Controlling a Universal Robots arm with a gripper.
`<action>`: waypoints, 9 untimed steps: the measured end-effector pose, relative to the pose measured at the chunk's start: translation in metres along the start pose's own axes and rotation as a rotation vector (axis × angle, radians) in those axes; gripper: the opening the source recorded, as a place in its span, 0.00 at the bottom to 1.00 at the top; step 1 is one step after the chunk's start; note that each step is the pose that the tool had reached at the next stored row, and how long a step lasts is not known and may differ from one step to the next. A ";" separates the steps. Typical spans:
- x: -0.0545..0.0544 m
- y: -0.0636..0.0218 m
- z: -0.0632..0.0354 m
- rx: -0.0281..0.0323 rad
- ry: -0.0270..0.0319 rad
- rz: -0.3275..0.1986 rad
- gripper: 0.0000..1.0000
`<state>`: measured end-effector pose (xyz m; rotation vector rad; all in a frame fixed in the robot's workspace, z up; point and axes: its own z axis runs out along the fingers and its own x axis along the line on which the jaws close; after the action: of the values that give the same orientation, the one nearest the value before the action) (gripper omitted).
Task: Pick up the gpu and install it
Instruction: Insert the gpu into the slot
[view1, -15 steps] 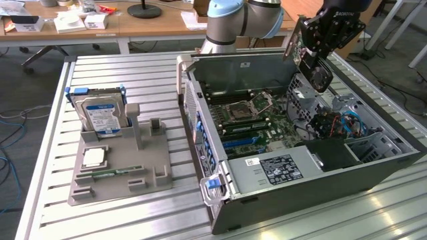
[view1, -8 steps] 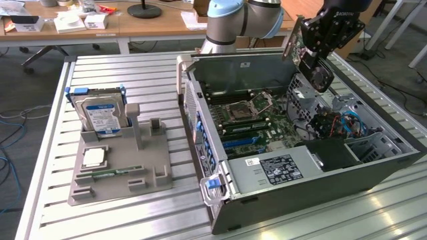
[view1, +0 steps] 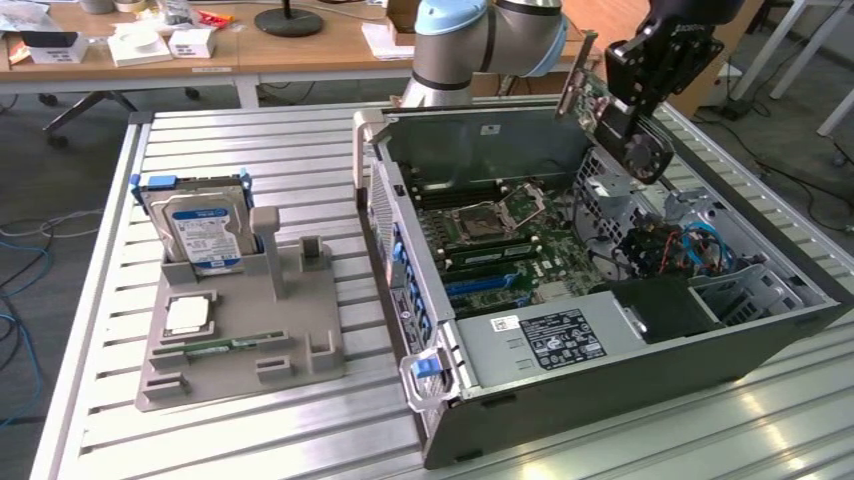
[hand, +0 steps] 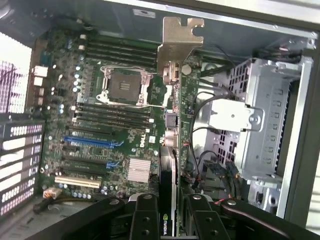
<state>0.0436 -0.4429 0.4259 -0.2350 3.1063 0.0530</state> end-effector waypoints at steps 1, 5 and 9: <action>0.000 0.0000 0.0000 -0.0002 0.0006 -0.018 0.26; 0.000 0.0000 0.0000 -0.0011 0.0032 -0.092 0.26; 0.000 0.0000 0.0000 -0.0017 0.0058 -0.165 0.26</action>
<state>0.0436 -0.4430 0.4259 -0.4901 3.0796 0.0516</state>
